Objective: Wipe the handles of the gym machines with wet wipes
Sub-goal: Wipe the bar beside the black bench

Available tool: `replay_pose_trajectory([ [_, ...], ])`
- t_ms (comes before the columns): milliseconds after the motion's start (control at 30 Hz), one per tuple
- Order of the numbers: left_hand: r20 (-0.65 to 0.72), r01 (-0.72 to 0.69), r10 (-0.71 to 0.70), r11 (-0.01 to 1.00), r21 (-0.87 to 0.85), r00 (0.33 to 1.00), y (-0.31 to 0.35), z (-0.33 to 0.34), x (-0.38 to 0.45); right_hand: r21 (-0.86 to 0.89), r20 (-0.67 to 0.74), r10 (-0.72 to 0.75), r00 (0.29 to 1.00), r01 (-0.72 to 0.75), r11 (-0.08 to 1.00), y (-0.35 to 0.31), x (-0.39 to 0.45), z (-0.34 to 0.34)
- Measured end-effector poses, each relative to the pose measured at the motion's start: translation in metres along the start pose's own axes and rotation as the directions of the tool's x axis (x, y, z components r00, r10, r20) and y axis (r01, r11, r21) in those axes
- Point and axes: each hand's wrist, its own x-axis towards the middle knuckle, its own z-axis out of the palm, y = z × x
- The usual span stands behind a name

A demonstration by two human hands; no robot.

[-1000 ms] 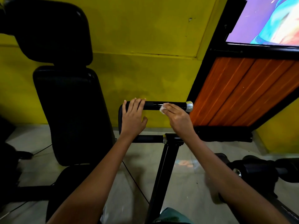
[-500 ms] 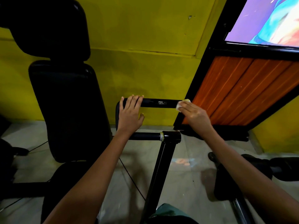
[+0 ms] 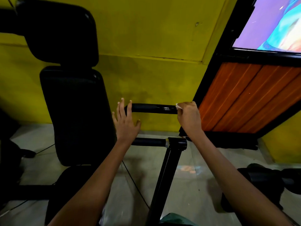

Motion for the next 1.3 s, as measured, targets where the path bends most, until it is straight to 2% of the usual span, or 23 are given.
replay_pose_trajectory([
  [100, 0.109, 0.046, -0.036, 0.995, -0.088, 0.993, -0.007, -0.003, -0.004, -0.002, 0.01, -0.018, 1.0, 0.018, 1.0, -0.03, 0.005, 0.011],
  [200, 0.099, 0.037, -0.026, 0.993, -0.115, 0.995, -0.007, -0.002, -0.005, 0.069, 0.001, -0.12, 0.993, 0.119, 0.99, -0.039, 0.001, 0.015],
  [267, 0.106, 0.05, -0.037, 0.992, -0.119, 0.994, -0.007, -0.001, -0.005, 0.086, -0.06, -0.169, 0.984, 0.173, 0.981, -0.023, -0.002, 0.01],
  [400, 0.115, 0.057, -0.042, 0.99, -0.129, 0.993, -0.008, 0.0, -0.005, 0.124, -0.096, -0.065, 0.993, 0.077, 0.989, -0.024, -0.003, 0.012],
  [500, 0.123, 0.06, -0.042, 0.987, -0.151, 0.992, -0.009, 0.0, -0.007, 0.16, -0.054, -0.168, 0.984, 0.174, 0.972, -0.062, -0.001, 0.034],
  [600, 0.14, 0.052, -0.028, 0.984, -0.171, 0.99, -0.011, -0.001, -0.007, 0.153, -0.058, -0.319, 0.946, 0.324, 0.934, -0.07, -0.001, 0.046],
  [700, 0.147, 0.042, -0.013, 0.98, -0.197, 0.989, -0.014, -0.001, -0.007, 0.093, -0.118, -0.422, 0.899, 0.433, 0.897, -0.034, -0.003, 0.039],
  [800, 0.141, 0.035, -0.007, 0.98, -0.197, 0.99, -0.015, -0.002, -0.007, 0.034, -0.204, -0.437, 0.876, 0.453, 0.891, -0.011, -0.008, 0.031],
  [933, 0.142, 0.033, -0.001, 0.974, -0.223, 0.99, -0.015, -0.002, -0.007, 0.023, -0.22, -0.494, 0.841, 0.511, 0.859, -0.044, -0.008, 0.051],
  [1033, 0.148, 0.036, -0.001, 0.972, -0.232, 0.989, -0.016, -0.002, -0.006, 0.006, -0.149, -0.634, 0.759, 0.642, 0.767, -0.061, -0.004, 0.059],
  [1167, 0.138, 0.044, -0.011, 0.97, -0.237, 0.99, -0.015, -0.002, -0.008, -0.037, -0.115, -0.761, 0.638, 0.763, 0.645, -0.019, -0.001, 0.042],
  [1300, 0.132, 0.085, -0.049, 0.955, -0.285, 0.99, -0.017, -0.001, -0.01, -0.037, -0.142, -0.742, 0.656, 0.745, 0.666, 0.013, -0.001, 0.034],
])
